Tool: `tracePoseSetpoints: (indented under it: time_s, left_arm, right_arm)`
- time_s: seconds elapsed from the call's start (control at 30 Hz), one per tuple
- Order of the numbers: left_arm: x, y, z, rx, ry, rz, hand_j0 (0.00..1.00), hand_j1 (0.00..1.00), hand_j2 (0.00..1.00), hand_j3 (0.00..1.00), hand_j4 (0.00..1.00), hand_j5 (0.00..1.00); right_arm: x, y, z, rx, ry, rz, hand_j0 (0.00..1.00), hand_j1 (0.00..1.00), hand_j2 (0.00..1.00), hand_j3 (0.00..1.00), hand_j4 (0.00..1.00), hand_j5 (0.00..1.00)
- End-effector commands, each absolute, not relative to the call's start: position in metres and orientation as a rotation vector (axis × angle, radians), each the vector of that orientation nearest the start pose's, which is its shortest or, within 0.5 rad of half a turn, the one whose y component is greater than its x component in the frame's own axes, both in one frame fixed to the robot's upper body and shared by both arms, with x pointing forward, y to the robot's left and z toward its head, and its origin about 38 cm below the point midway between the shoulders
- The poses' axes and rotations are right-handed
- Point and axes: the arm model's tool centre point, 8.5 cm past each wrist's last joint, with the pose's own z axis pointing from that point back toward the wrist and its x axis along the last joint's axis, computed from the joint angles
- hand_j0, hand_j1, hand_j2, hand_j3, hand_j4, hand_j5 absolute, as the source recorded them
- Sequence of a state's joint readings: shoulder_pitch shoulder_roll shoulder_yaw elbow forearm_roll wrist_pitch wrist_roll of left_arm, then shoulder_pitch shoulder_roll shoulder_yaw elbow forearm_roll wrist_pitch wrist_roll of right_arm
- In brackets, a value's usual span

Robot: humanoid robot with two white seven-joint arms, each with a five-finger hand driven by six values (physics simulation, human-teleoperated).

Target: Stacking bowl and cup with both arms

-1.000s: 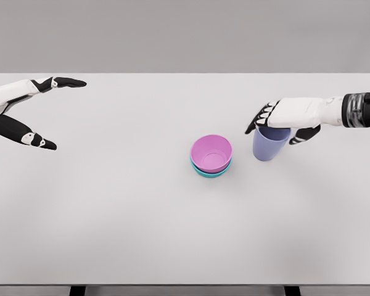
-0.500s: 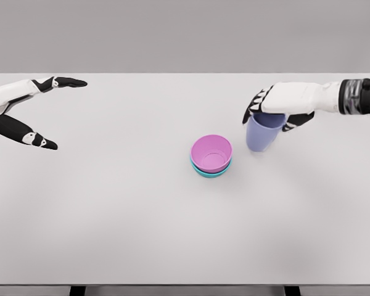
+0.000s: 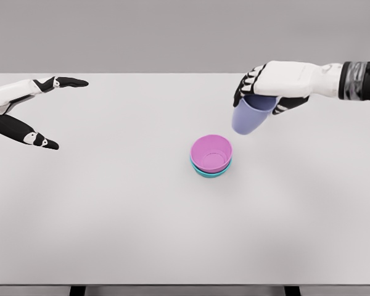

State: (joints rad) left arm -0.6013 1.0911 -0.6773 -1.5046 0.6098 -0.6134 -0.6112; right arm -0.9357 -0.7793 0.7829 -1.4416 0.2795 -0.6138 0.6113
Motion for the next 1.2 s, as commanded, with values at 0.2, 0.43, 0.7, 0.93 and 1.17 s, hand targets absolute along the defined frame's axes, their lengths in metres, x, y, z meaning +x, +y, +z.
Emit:
tracePoseSetpoints:
  time_s: [0.2,0.43,0.7,0.93,1.17]
  left_arm:
    - [0.394,0.364,0.279,-0.217,-1.745,-1.439,1.00,1.00,1.00,1.00,1.00,1.00]
    - [0.394,0.364,0.279,-0.217,-1.745,-1.439,1.00,1.00,1.00,1.00,1.00,1.00]
    - [0.394,0.363,0.279,-0.218,-1.746,-1.440,1.00,1.00,1.00,1.00,1.00,1.00]
    - [0.394,0.363,0.279,-0.219,-1.746,-1.441,1.00,1.00,1.00,1.00,1.00,1.00]
    - [0.394,0.363,0.279,-0.219,-1.746,-1.441,1.00,1.00,1.00,1.00,1.00,1.00]
  right_arm:
    - [0.424,-0.196,0.317,0.382,1.951,-2.703,0.71,0.71,0.71,0.71,0.71,0.71]
    - [0.417,-0.175,0.284,0.234,1.901,-2.751,0.71,0.71,0.71,0.71,0.71,0.71]
    - [0.437,-0.180,0.263,0.222,1.925,-2.837,0.73,0.73,0.73,0.73,0.73,0.73]
    - [0.433,-0.182,0.263,0.220,1.905,-2.842,0.74,0.74,0.74,0.74,0.74,0.74]
    - [0.426,-0.186,0.266,0.230,1.883,-2.835,0.74,0.74,0.74,0.74,0.74,0.74]
